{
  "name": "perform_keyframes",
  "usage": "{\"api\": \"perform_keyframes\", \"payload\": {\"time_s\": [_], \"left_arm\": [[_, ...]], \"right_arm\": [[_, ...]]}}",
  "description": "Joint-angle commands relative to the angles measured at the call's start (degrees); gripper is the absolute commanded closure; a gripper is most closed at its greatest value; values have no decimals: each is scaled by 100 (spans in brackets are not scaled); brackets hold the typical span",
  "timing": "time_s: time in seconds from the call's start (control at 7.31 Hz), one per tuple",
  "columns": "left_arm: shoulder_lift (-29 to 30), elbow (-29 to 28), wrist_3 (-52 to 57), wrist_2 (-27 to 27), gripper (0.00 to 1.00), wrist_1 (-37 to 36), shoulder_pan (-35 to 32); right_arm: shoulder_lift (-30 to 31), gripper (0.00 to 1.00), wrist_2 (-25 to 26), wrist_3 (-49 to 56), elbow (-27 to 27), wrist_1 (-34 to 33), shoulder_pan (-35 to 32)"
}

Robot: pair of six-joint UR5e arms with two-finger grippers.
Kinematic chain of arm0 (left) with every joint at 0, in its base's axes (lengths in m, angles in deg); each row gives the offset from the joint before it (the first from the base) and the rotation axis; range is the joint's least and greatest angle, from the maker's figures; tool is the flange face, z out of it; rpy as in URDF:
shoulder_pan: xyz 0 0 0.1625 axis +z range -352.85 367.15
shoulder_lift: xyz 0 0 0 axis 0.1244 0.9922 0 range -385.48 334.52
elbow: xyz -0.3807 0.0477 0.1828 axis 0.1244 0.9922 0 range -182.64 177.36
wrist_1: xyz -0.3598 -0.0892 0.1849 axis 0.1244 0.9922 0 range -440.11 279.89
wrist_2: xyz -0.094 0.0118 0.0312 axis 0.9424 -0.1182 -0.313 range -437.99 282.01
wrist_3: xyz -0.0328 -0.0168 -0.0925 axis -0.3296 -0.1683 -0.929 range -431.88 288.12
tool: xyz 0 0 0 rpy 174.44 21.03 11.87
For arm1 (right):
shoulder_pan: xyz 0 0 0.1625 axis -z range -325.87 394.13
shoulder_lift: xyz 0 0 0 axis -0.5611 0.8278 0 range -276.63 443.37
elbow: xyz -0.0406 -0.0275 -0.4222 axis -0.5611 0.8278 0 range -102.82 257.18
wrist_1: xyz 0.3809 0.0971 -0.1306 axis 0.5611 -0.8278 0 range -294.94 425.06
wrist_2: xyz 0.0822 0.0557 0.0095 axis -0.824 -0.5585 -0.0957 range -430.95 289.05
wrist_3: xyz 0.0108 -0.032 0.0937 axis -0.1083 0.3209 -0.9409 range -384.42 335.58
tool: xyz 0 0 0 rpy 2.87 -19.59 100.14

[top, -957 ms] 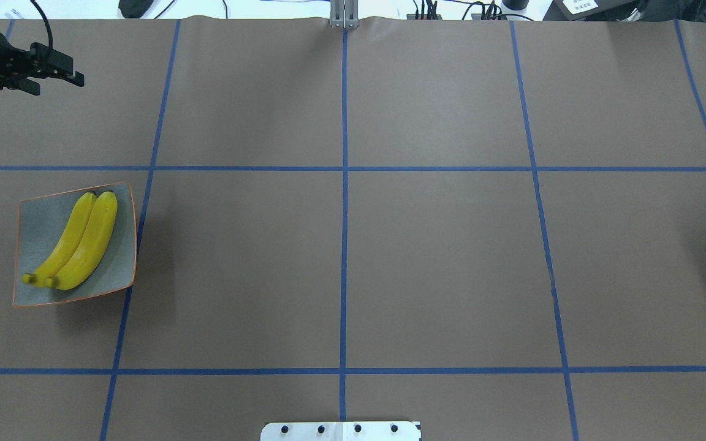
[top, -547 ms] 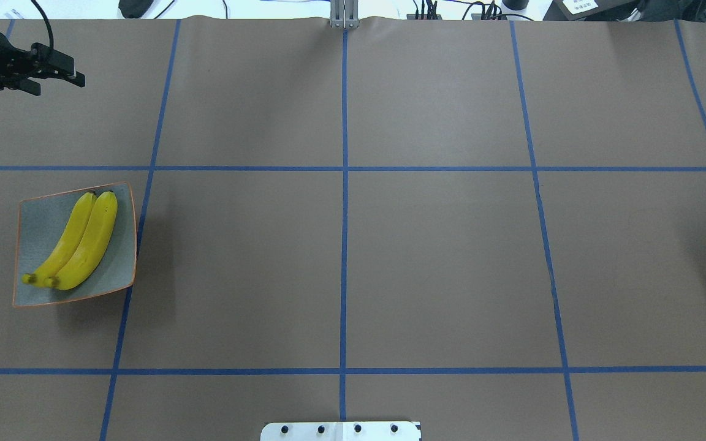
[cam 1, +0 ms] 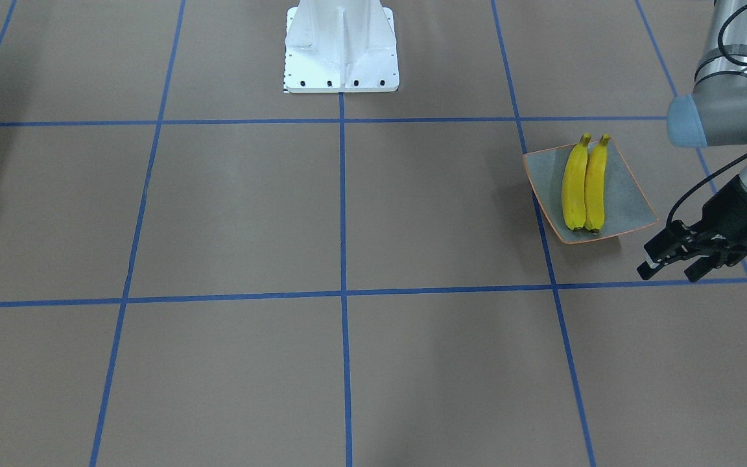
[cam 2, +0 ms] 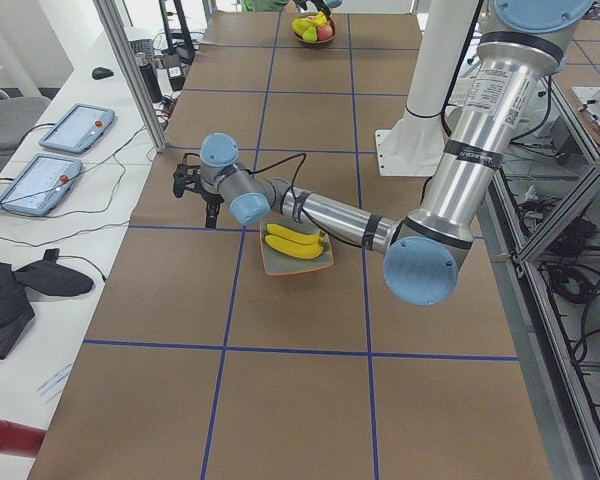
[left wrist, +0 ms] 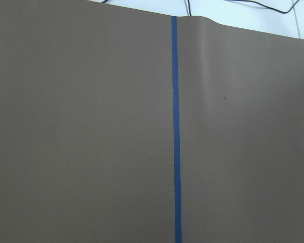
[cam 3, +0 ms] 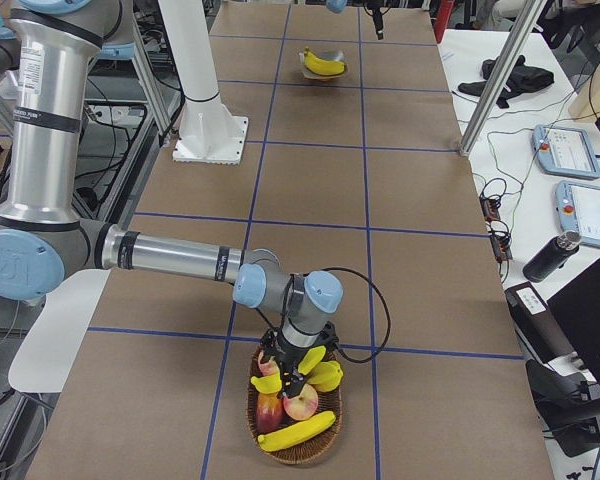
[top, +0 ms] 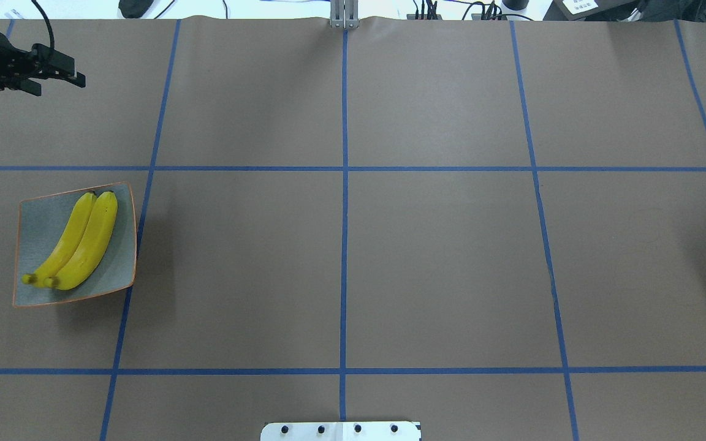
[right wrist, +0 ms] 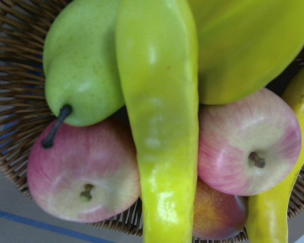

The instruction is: Transfer all bananas from basket to plate

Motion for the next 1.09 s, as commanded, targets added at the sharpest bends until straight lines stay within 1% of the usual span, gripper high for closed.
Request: {"api": "perform_keyframes", "payload": {"time_s": [0.0, 0.27, 0.82, 0.96], "left_arm": [[26, 0, -9, 0, 0, 7, 2], [53, 0, -9, 0, 0, -2, 2], [53, 9, -17, 9, 0, 7, 2], [44, 26, -17, 9, 0, 7, 2]], "right_arm": [[-34, 25, 14, 0, 85, 0, 54], [-130, 27, 32, 0, 200, 0, 124], [-131, 28, 41, 0, 244, 0, 133], [-131, 44, 32, 9, 270, 0, 142]]}}
